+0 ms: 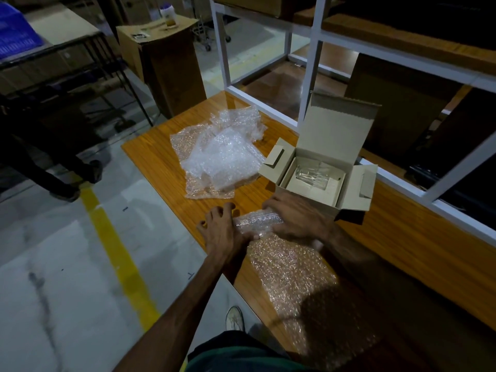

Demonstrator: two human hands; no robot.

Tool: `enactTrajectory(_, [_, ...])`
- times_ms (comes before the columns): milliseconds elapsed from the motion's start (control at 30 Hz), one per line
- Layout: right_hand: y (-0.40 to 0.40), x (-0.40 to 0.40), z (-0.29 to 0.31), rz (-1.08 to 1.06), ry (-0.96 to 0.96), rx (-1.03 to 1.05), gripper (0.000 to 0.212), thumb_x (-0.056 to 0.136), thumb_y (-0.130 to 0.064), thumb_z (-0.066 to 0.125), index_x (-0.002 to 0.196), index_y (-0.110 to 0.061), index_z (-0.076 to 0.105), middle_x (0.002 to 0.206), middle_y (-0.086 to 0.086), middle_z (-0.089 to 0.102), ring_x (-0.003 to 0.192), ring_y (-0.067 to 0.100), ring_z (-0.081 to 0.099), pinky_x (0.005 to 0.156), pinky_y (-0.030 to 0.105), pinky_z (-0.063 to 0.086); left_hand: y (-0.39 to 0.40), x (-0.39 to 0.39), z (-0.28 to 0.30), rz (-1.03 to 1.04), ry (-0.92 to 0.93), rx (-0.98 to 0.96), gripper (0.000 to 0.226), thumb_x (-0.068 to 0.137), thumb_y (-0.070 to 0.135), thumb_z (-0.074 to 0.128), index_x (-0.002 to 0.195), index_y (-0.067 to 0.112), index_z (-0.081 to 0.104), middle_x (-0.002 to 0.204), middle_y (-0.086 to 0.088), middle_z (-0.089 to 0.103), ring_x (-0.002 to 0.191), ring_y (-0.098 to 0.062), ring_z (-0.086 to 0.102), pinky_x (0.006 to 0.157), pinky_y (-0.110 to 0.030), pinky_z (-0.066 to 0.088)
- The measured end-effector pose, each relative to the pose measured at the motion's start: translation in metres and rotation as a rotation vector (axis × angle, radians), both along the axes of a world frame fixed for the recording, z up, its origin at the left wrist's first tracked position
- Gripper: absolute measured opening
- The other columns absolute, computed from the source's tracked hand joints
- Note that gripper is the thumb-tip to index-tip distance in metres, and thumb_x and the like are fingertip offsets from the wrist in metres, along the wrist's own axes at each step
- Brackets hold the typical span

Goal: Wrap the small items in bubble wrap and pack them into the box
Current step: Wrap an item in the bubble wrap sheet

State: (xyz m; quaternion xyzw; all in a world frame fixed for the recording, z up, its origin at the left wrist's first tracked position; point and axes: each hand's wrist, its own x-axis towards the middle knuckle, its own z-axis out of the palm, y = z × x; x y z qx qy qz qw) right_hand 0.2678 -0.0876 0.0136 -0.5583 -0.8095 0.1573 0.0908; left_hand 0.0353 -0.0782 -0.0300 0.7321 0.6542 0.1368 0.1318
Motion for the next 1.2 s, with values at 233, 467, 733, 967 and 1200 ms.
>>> enactTrajectory(233, [-0.001,0.002,-0.007,-0.007,0.047,-0.111,0.047,0.09,-0.058,0.069,0.128,-0.048,0.043,0.135,-0.007,0.05,0.118,0.015,0.047,0.1,0.043,0.043,-0.005,-0.006,-0.009,-0.119,-0.086,0.034,0.093,0.063,0.093,0.059,0.136,0.036,0.052,0.14,0.002,0.052,0.134,-0.022,0.042,0.109,-0.051,0.025])
enactTrajectory(467, [-0.013,0.005,-0.015,-0.031,0.179,-0.043,0.043,0.09,-0.048,0.076,0.127,-0.04,0.056,0.139,-0.01,0.051,0.122,0.009,0.045,0.104,0.043,0.043,-0.03,-0.001,-0.009,-0.354,-0.154,0.275,0.04,0.087,0.024,0.078,0.123,0.024,0.06,0.131,-0.001,0.06,0.128,-0.027,0.052,0.106,-0.044,0.025])
enactTrajectory(733, [-0.019,0.012,-0.005,-0.194,0.554,-0.286,0.015,0.103,-0.026,0.065,0.112,-0.036,0.071,0.127,-0.013,0.061,0.118,0.005,0.057,0.095,0.033,0.049,-0.039,-0.01,-0.015,-0.427,-0.147,0.308,0.038,0.088,0.034,0.067,0.123,0.021,0.067,0.134,0.0,0.065,0.132,-0.024,0.052,0.106,-0.046,0.029])
enactTrajectory(967, [-0.019,0.015,-0.003,-0.22,0.455,-0.364,0.043,0.096,-0.03,0.073,0.137,-0.032,0.061,0.137,-0.011,0.06,0.123,0.007,0.058,0.102,0.037,0.053,-0.03,0.009,0.0,-0.337,-0.197,0.191,0.046,0.1,0.063,0.047,0.121,0.027,0.066,0.127,0.008,0.064,0.122,-0.012,0.051,0.107,-0.043,0.027])
enactTrajectory(1200, [-0.021,0.013,0.008,-0.152,0.313,-0.298,0.049,0.097,-0.031,0.074,0.142,-0.019,0.061,0.143,0.002,0.062,0.126,0.014,0.056,0.104,0.035,0.045,-0.022,0.017,-0.005,-0.375,-0.097,0.011,0.066,0.096,0.069,0.042,0.142,0.023,0.055,0.134,-0.001,0.062,0.122,-0.018,0.05,0.107,-0.044,0.026])
